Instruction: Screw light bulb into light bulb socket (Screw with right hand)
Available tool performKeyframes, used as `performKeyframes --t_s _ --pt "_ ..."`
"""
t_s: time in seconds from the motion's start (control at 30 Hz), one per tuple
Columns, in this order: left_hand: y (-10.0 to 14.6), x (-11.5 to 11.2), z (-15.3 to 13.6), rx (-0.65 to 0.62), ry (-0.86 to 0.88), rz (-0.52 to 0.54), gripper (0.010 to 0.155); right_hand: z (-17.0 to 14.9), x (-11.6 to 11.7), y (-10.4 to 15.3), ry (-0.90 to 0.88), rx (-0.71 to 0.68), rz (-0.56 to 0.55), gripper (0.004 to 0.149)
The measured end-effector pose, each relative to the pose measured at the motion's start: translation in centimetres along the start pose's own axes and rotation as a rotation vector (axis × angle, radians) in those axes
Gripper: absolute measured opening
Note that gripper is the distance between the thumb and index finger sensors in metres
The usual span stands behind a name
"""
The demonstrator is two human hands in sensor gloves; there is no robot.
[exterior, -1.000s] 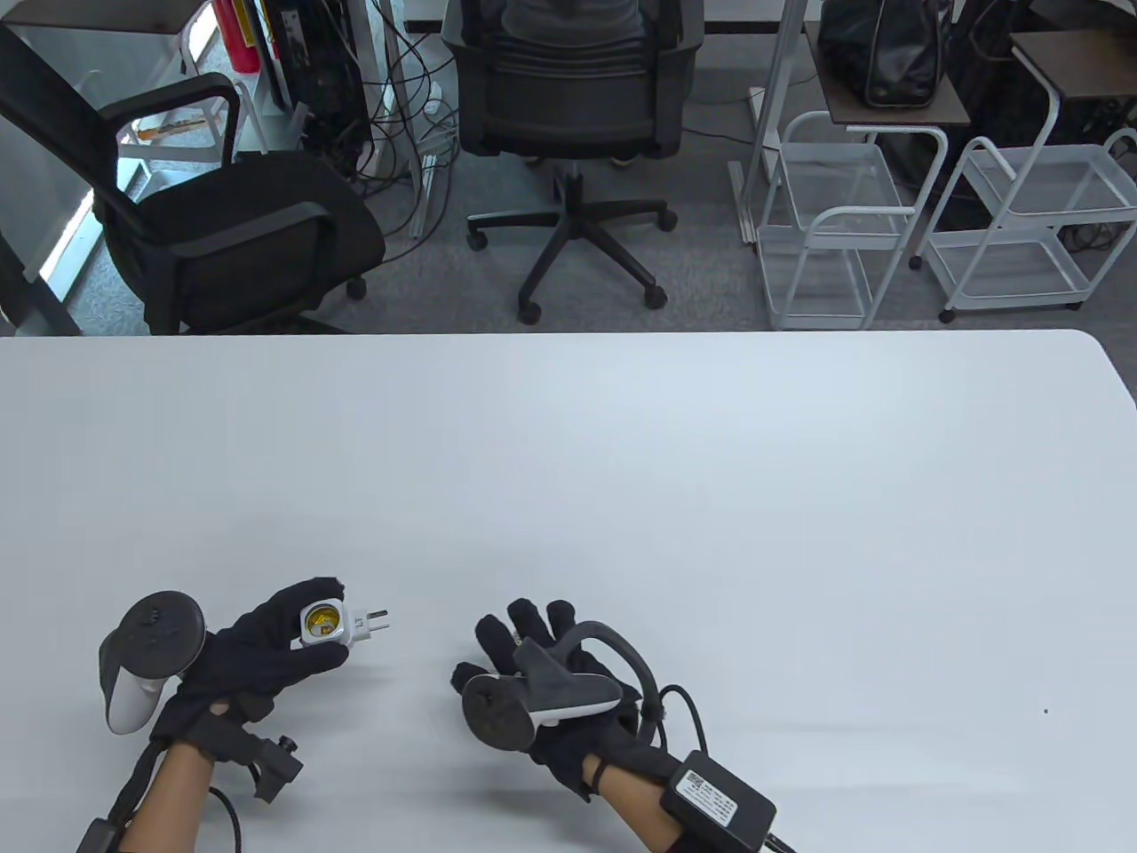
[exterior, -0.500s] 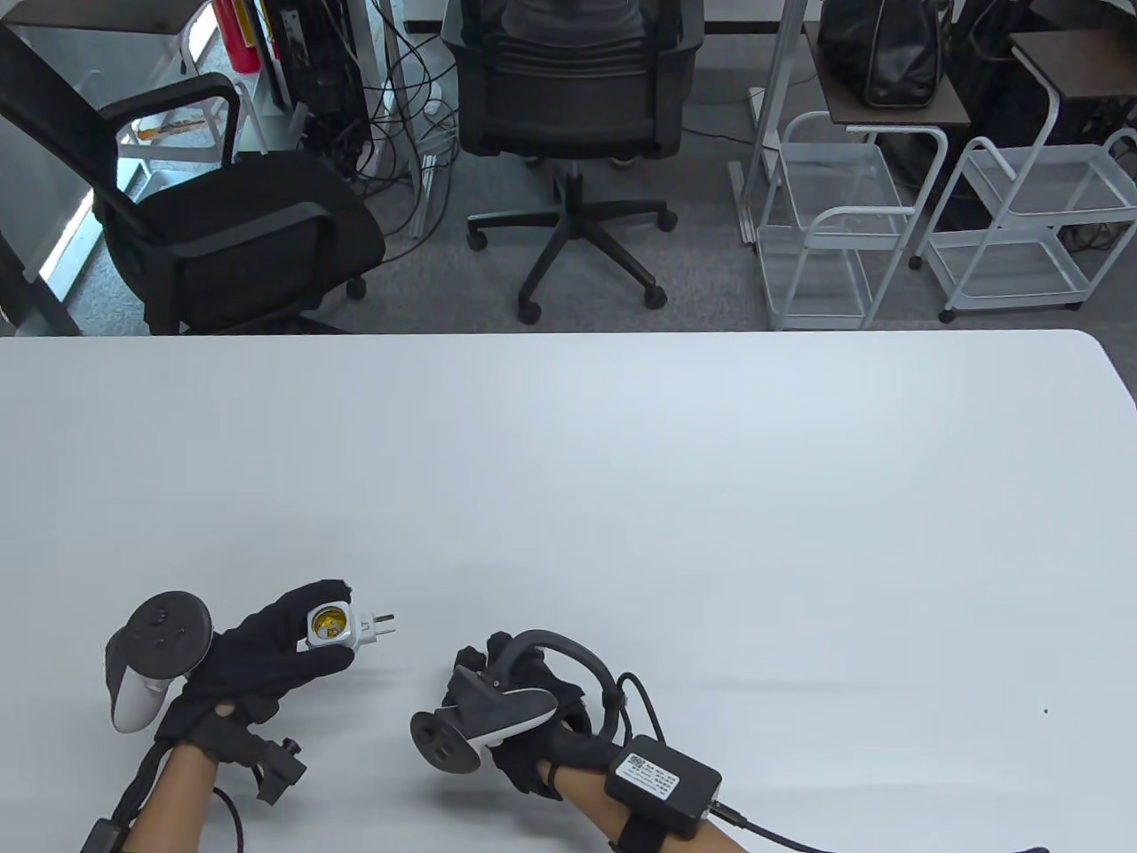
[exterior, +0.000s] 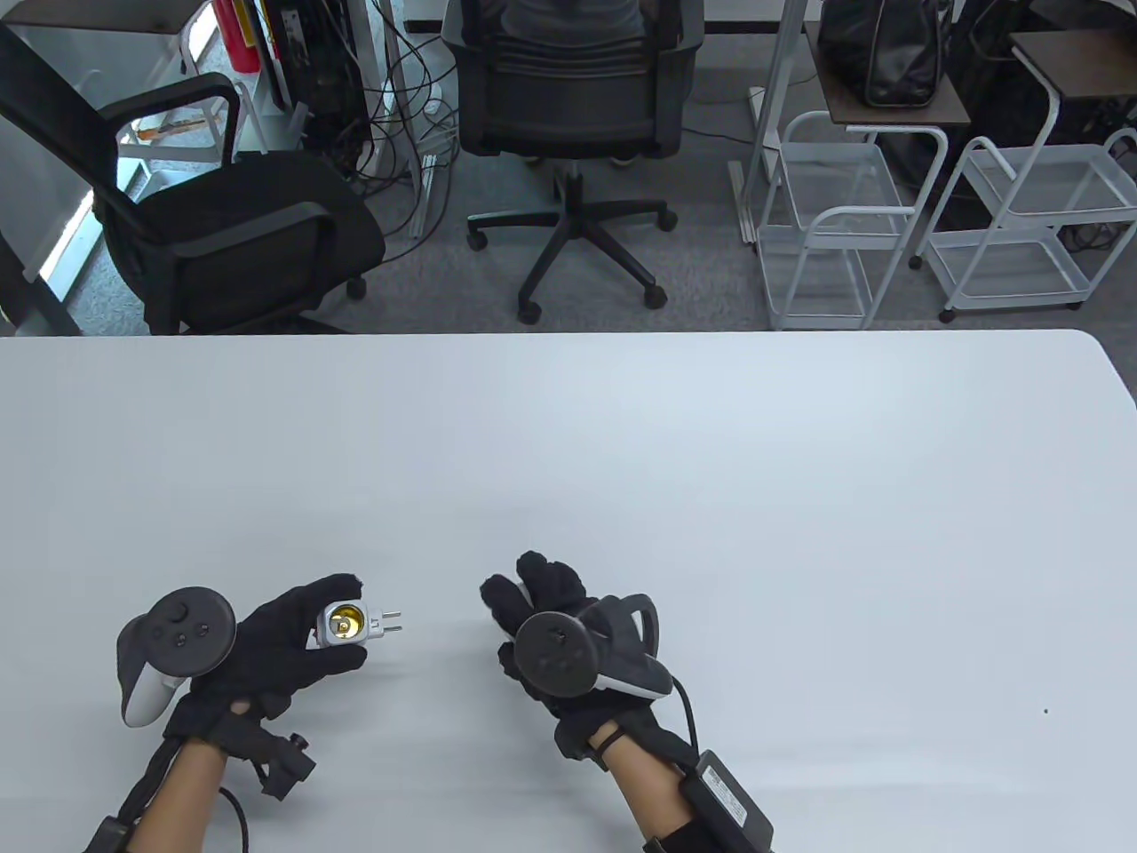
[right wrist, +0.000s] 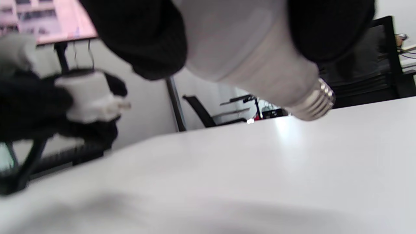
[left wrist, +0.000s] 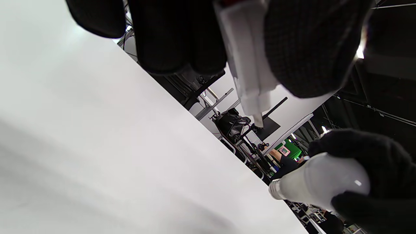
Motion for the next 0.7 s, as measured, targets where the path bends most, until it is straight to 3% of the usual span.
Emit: performKeyframes --t_s 0.2,0.27,0.4,0.5,0.57,0.7 --pt "-0.7 -0.7 1.2 0.023 -0.088 0.019 0.076 -2.8 -2.0 1.3 -0.343 0.100 -0.375 0.062" --pt "-1.0 -1.2 1.5 0.031 -0.087 0.020 0.076 -3.8 -1.9 2.1 -0.447 0.144 -0.446 0.062" --pt "-1.7 -2.3 2.4 0.041 -0.109 0.007 0.076 -5.3 -1.7 3.5 -0.550 0.166 -0.488 0.063" --pt "-2.0 -3.0 2.9 0.035 -0.125 0.020 0.076 -6.2 -1.3 4.0 -0.734 0.158 -0.505 0.063" --pt "-2.1 -3.7 3.2 0.026 -0.160 0.002 0.076 -6.4 -0.8 4.0 -0.872 0.130 -0.492 0.063" --pt "-1.9 -4.6 3.6 0.001 -0.212 0.000 0.076 -5.8 -0.2 3.7 -0.936 0.071 -0.419 0.064"
Point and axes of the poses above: the tracker on the back of each hand, its own z axis roughly to the thumb side, its own y axis roughly from the fingertips to the wrist, x = y × z, the point moved 2 cm from there along -y, roughly from the wrist to the fingertips, and after that the axes turned 5 degrees about -x, right-handed, at the moved point
